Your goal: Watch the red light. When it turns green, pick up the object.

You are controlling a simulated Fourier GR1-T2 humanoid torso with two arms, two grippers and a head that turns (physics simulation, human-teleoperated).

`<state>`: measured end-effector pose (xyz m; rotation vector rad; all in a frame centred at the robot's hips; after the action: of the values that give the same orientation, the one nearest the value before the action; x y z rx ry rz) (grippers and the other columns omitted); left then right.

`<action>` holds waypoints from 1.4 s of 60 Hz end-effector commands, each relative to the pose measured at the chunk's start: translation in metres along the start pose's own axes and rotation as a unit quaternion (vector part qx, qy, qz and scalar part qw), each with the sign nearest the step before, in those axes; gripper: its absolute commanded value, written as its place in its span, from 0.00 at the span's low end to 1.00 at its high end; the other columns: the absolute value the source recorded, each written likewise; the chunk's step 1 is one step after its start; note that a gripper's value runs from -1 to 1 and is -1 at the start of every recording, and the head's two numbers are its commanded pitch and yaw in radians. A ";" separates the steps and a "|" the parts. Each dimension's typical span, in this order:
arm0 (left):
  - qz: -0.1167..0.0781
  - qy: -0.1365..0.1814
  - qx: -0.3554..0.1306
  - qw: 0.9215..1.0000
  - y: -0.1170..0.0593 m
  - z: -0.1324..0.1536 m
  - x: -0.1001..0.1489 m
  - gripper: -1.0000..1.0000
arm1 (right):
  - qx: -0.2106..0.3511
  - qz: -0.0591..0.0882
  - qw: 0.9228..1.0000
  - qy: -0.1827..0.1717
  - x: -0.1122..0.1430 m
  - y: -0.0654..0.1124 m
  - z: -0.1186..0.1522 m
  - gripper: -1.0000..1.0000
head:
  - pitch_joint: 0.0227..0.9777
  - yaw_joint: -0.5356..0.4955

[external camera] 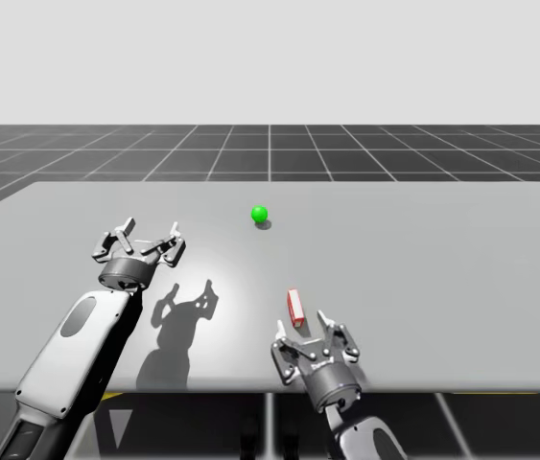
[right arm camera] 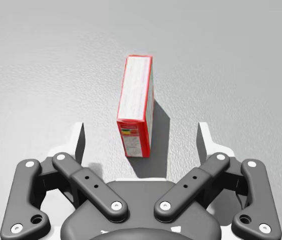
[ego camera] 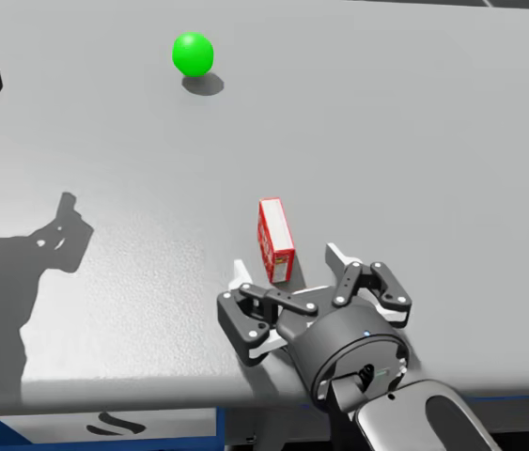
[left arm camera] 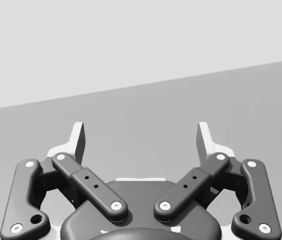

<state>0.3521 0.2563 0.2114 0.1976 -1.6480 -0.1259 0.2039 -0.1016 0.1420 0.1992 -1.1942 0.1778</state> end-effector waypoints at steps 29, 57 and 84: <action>-0.002 0.001 -0.002 1.000 -0.001 0.000 0.000 0.00 | -0.046 0.036 0.998 -0.005 -0.007 -0.005 -0.031 1.00 | 0.91 0.43; -0.004 0.002 -0.002 1.000 -0.002 -0.001 -0.002 0.00 | -0.055 0.041 0.998 -0.014 -0.007 -0.007 -0.031 1.00 | 0.58 0.44; -0.003 0.002 -0.002 1.000 -0.001 -0.001 -0.003 0.00 | -0.050 0.051 0.996 -0.059 0.009 -0.011 -0.026 1.00 | 0.44 0.43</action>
<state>0.3533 0.2551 0.2082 0.2003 -1.6419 -0.1345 0.2266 -0.0977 0.1277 0.1091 -1.2742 0.2443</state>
